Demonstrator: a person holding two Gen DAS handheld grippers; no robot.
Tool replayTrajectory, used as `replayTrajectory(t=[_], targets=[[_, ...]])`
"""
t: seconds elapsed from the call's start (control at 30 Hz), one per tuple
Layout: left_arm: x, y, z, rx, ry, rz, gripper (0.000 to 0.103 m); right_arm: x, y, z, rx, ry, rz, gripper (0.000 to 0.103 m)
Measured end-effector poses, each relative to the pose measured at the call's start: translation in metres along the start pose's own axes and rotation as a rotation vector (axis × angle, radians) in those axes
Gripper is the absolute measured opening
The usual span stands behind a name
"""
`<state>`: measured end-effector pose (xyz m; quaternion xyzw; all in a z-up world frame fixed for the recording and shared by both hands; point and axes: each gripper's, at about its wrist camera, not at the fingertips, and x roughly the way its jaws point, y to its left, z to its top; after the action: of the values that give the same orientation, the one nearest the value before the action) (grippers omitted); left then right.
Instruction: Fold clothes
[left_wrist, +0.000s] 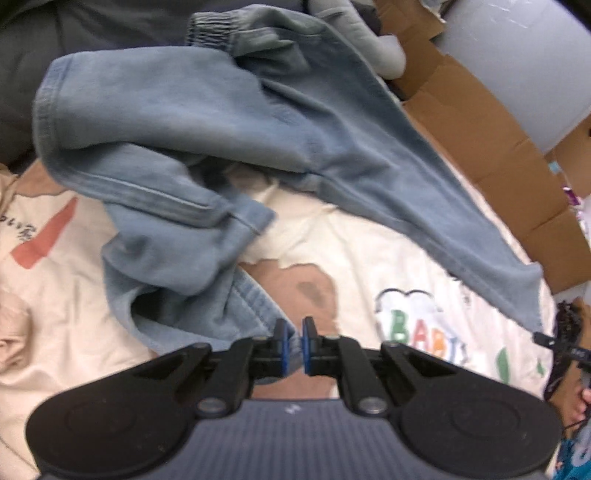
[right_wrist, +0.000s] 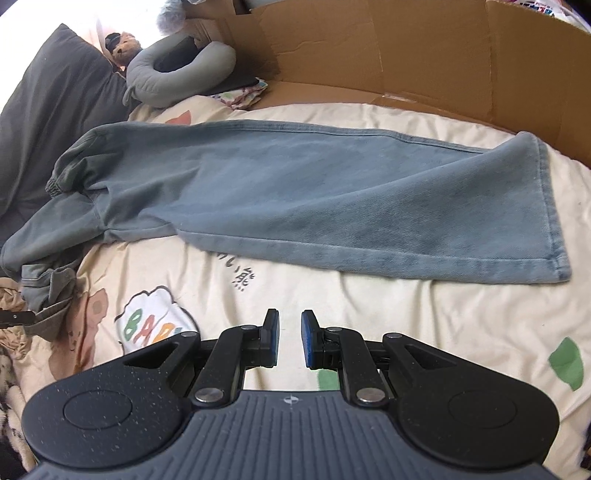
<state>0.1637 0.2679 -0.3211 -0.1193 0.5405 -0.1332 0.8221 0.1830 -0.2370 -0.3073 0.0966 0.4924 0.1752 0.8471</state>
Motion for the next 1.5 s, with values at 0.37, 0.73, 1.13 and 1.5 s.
replayTrajectory(t=[0.37, 0.73, 1.13, 1.5], targets=[[0.0, -0.052, -0.002, -0.027, -0.006, -0.183, 0.007, 0.014, 0.019, -0.001, 0.159, 0.077, 0.221, 0.033], [0.021, -0.104, -0.027, -0.046, 0.047, -0.333, 0.007, 0.05, 0.067, -0.016, 0.319, 0.228, 0.491, 0.051], [0.038, -0.127, -0.047, -0.047, 0.116, -0.38, 0.007, 0.102, 0.062, -0.044, 0.618, 0.365, 0.638, 0.068], [0.048, -0.132, -0.056, -0.045, 0.173, -0.381, 0.007, 0.123, 0.068, -0.051, 0.659, 0.396, 0.706, 0.005]])
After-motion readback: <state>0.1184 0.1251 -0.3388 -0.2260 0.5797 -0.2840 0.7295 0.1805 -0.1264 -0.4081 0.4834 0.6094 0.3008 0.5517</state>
